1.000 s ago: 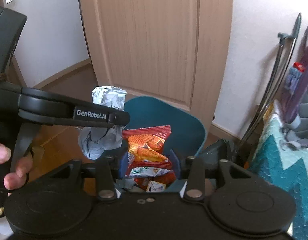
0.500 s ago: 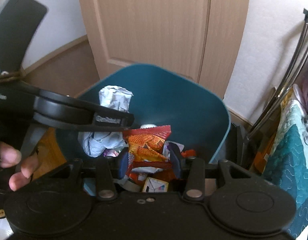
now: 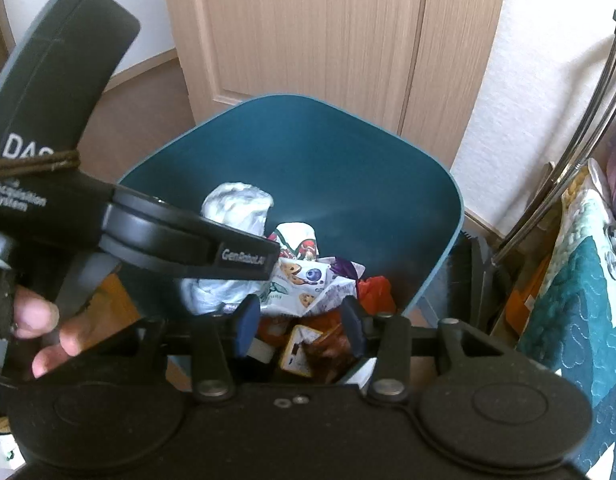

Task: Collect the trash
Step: 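Open the left tool over the wastebasket while the right tool releases the snack wrapper inside, then lower both tools to the white tissue and orange foam net on the floor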

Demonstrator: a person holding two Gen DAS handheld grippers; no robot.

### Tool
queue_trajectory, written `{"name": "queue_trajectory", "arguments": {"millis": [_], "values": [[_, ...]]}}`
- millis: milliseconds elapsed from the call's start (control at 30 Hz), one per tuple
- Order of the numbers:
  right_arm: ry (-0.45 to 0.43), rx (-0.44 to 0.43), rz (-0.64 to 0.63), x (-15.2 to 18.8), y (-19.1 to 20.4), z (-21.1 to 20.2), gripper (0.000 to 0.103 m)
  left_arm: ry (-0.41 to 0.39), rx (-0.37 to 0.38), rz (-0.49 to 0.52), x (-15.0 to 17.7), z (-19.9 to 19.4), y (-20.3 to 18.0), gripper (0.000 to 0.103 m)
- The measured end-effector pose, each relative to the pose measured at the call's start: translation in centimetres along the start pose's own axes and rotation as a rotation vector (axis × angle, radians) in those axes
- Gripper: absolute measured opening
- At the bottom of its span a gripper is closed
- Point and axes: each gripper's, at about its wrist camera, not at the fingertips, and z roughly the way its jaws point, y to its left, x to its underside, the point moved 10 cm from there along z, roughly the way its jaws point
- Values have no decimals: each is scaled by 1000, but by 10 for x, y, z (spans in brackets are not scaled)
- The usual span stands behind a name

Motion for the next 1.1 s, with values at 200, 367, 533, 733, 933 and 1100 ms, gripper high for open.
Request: {"name": "queue_trajectory", "arguments": {"millis": [200, 367, 533, 733, 933, 1100], "values": [[-27, -6, 10, 1, 0, -28, 48, -31, 6, -7, 0, -31, -4, 65], [-68, -27, 30, 1, 0, -64, 49, -71, 24, 3, 1, -67, -17, 71], [-117, -34, 52, 3, -1, -104, 51, -117, 42, 45, 3, -107, -42, 71], [-169, -43, 61, 14, -3, -153, 52, -180, 62, 74, 10, -155, -68, 78], [-219, -56, 77, 29, -10, -195, 54, -232, 91, 99, 20, -198, -93, 82], [-251, -52, 76, 46, -20, -226, 54, -250, 107, 123, 34, -219, -116, 83]]}}
